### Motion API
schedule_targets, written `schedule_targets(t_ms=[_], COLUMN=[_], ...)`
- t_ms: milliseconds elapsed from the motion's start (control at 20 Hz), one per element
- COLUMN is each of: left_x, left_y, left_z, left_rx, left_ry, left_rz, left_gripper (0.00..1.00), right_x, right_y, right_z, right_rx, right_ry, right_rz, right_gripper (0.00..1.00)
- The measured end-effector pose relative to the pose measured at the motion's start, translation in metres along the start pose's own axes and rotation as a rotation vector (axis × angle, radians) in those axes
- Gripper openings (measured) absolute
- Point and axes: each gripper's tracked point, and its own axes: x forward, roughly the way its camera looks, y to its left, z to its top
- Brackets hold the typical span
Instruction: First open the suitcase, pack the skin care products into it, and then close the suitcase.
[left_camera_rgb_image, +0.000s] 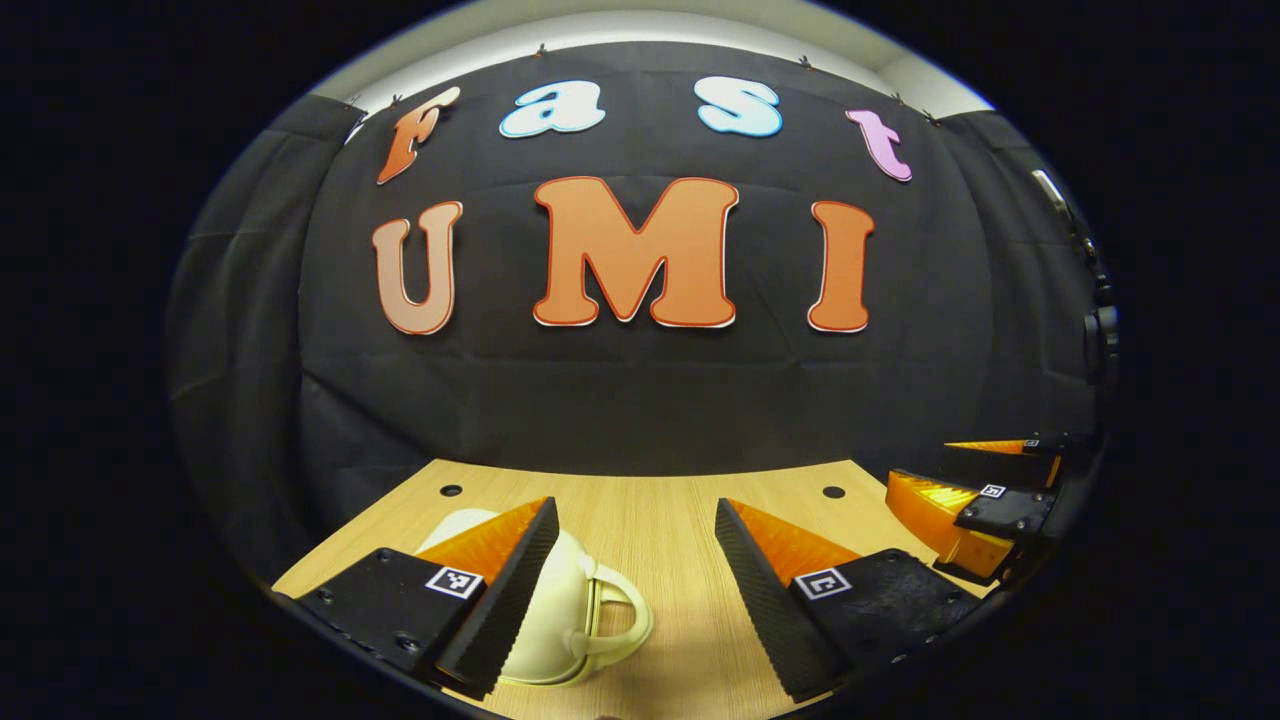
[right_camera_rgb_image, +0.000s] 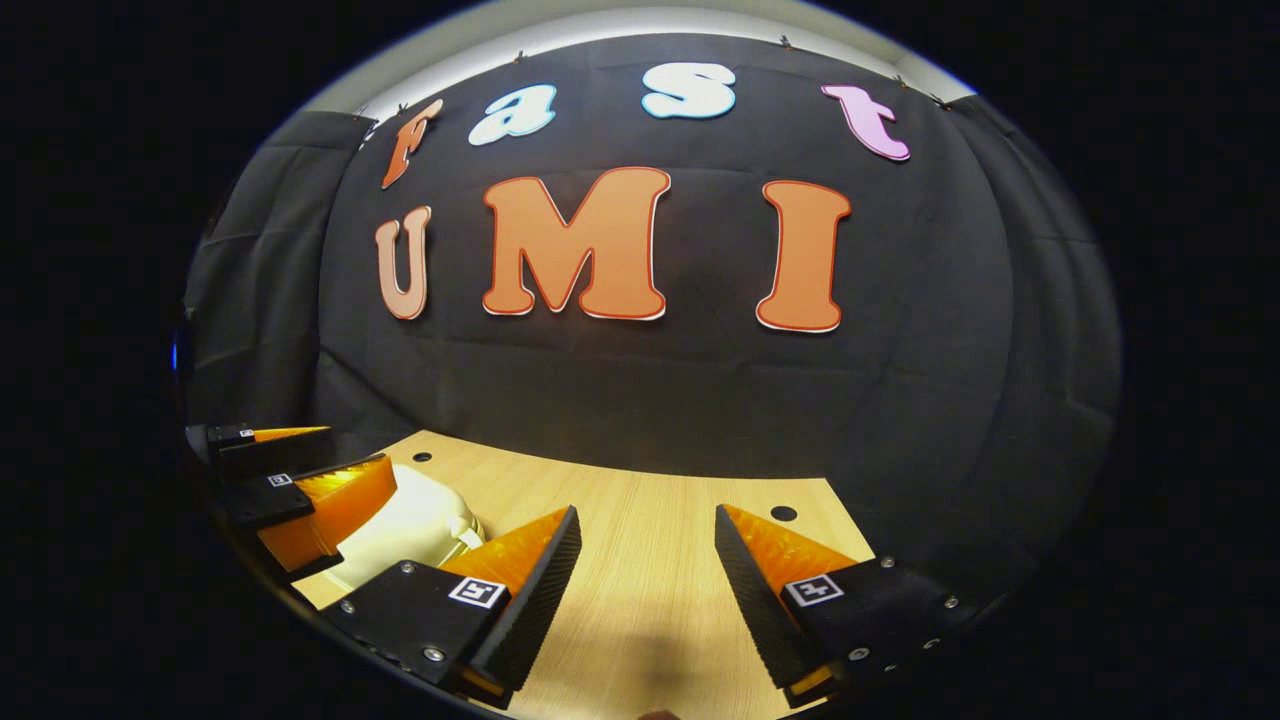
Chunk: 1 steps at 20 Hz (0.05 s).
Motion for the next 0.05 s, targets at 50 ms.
schedule_targets(t_ms=[50], left_x=[-0.0006], left_y=[0.0009], left_z=[0.0013], left_rx=[-0.003], left_ry=[-0.007], left_rz=[0.005], left_gripper=[0.97], right_x=[-0.0004], right_y=[0.0015], right_z=[0.0022], right_rx=[0.006], right_ry=[-0.009], right_rz=[0.005], right_gripper=[0.86])
